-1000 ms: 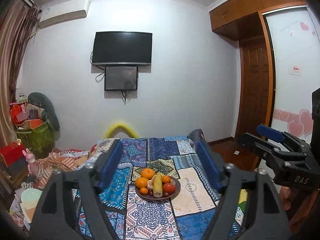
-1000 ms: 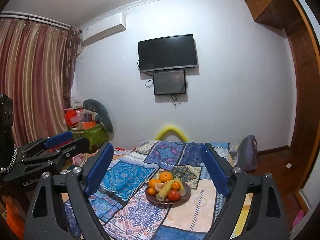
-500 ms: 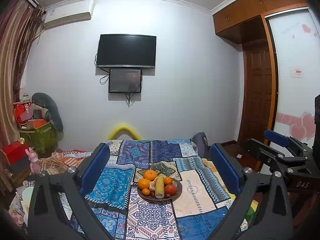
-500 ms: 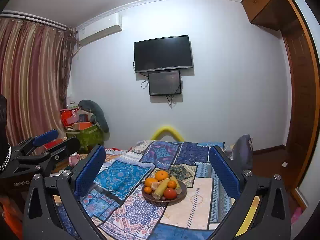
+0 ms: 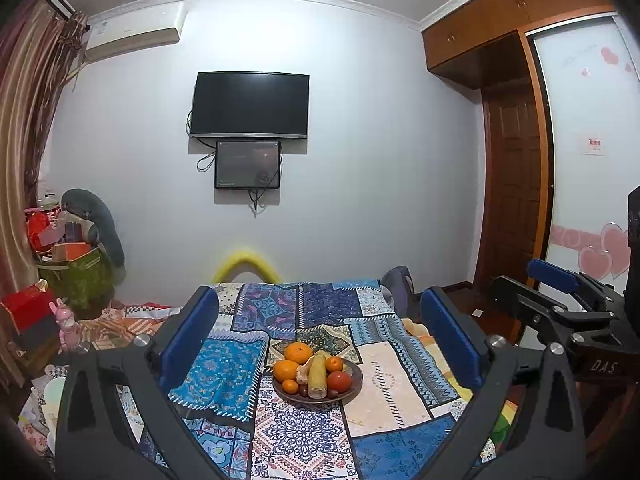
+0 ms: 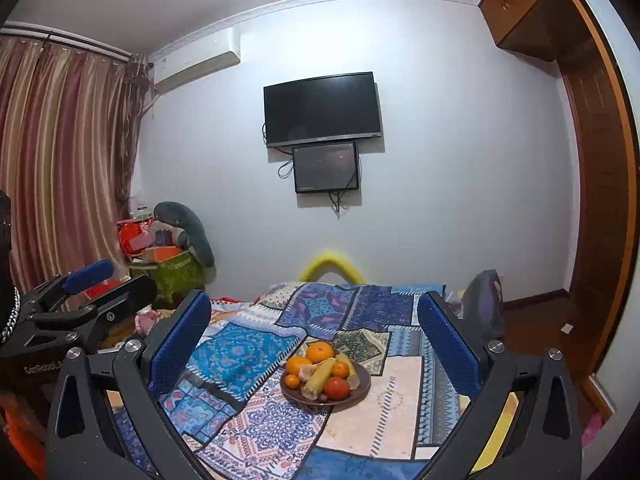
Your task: Organize fruits
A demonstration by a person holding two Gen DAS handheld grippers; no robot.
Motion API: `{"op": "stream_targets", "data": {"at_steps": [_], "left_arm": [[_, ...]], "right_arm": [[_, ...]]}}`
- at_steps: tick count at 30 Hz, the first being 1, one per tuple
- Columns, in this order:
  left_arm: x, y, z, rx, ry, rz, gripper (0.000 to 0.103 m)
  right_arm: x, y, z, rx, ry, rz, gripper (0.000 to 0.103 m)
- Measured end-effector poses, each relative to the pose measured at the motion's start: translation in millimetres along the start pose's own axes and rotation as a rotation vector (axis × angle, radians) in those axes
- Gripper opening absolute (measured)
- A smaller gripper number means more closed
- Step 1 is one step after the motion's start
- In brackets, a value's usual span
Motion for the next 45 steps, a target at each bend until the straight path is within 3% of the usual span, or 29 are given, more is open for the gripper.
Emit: {"op": "stream_targets", "data": {"at_steps": [45], "left_arm": [[0.0, 3.2, 2.2, -0.018, 0.049, -0.029, 0.103]], "right_arm": [[-2.9, -6.3, -6.8, 0.011, 0.044, -0.021, 0.103]]}}
Point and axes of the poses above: each gripper's, at about its wrist camera, not at the fingertips, and z roughly the way its jaws point, x to its right, y to its underside, the point moved 5 cm from there along z, roughly the way its jaws point, and after that the axes turned 1 degree about -x, right-handed, at the moved point
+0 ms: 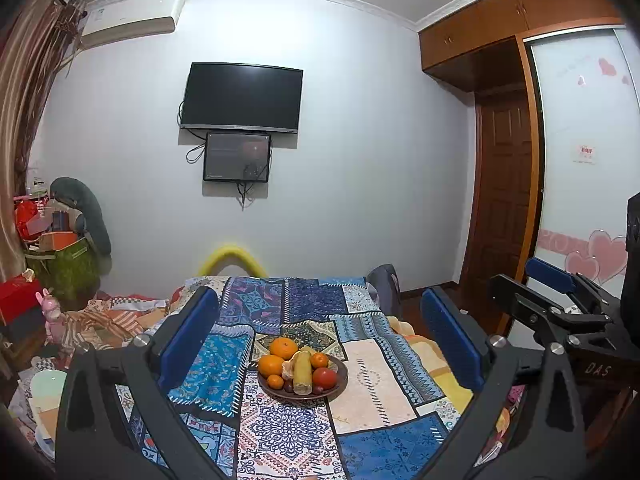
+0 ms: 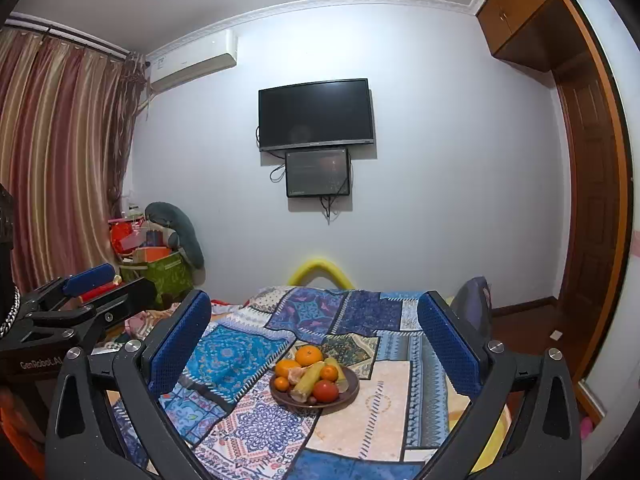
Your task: Organize fruits
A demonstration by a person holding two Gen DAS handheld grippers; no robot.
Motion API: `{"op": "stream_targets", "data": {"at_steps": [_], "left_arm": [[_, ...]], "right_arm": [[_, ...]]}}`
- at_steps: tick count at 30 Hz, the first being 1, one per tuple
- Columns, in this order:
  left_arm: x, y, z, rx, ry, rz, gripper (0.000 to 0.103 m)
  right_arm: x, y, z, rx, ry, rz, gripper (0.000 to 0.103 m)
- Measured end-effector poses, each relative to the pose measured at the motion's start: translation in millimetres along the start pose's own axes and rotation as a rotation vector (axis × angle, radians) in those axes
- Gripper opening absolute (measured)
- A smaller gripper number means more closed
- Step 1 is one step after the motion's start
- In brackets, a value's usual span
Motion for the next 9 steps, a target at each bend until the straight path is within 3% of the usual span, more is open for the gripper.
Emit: {"op": "stream_targets", "data": {"at_steps": [9], "left_arm": [[4.3, 2.9, 2.3, -0.008, 0.006, 0.011, 0.103]], "right_arm": [[2.0, 1.7, 2.8, -0.010, 0.000, 0.002, 0.103]]}}
Point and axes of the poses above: each gripper's, at about its wrist camera, not at the fingertips, and z roughly the way its jaws point, x to its right, y to its underside, the point moved 5 cm from there along z, roughly the way its jaws point, and after that the axes turned 1 degree about -x, right-handed, at the moved point
